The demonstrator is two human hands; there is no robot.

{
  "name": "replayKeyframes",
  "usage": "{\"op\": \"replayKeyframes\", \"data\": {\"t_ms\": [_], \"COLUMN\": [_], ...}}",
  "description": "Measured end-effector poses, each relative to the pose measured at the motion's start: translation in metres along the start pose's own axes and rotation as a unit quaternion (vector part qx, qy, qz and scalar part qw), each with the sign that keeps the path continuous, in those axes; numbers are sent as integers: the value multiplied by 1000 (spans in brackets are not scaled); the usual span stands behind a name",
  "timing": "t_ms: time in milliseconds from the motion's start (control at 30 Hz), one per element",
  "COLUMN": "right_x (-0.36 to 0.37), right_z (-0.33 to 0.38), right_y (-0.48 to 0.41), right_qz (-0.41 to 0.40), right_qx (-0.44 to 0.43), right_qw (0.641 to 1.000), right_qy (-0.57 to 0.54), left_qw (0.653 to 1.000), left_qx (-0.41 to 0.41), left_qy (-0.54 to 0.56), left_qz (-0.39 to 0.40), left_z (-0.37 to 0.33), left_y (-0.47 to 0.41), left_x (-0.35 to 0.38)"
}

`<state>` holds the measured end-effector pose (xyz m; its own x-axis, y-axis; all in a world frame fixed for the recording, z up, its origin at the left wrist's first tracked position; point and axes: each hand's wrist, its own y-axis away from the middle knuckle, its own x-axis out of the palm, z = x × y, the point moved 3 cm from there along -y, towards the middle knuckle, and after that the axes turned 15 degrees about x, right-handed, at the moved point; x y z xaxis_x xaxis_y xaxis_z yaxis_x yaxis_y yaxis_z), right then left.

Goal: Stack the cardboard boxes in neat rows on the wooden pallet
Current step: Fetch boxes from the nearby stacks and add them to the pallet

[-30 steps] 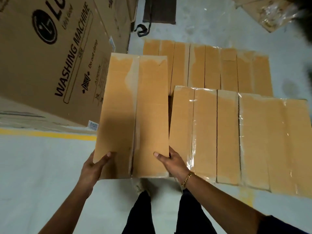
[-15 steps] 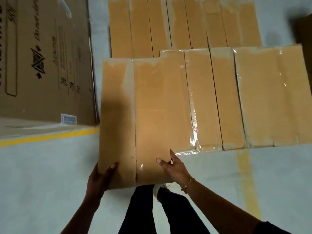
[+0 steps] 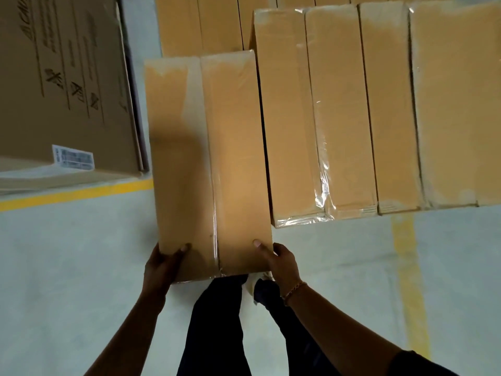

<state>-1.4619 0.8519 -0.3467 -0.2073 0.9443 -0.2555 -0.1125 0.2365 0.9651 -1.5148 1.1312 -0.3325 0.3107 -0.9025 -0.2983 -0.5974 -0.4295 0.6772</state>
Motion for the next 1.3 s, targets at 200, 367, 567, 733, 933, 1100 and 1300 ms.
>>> {"op": "replayKeyframes", "data": {"t_ms": [200, 367, 567, 733, 933, 1100, 1300], "right_x": [-3, -1, -32, -54, -45, -44, -45], "right_z": [0, 12, 3, 2, 34, 35, 49], "right_y": [-11, -10, 19, 16, -6, -7, -6], "right_qz": [-18, -26, -131, -278, -271, -280, -308], "right_qx": [29, 1, -136, -339, -347, -361, -380], "right_qw": [999, 998, 972, 787, 733, 727, 731], "right_qy": [-40, -62, 138, 434, 519, 514, 476], "left_qw": [1000, 999, 989, 918, 904, 902, 899], "left_qx": [-8, -5, 77, 189, 214, 211, 214], "left_qy": [16, 35, -118, -324, -352, -360, -370], "left_qz": [-6, -17, 48, 129, 116, 111, 98], "left_z": [8, -1, -4, 3, 7, 3, -17], "left_y": [-9, -15, -11, 0, -4, -5, -19], "left_x": [7, 14, 2, -2, 0, -1, 5]}}
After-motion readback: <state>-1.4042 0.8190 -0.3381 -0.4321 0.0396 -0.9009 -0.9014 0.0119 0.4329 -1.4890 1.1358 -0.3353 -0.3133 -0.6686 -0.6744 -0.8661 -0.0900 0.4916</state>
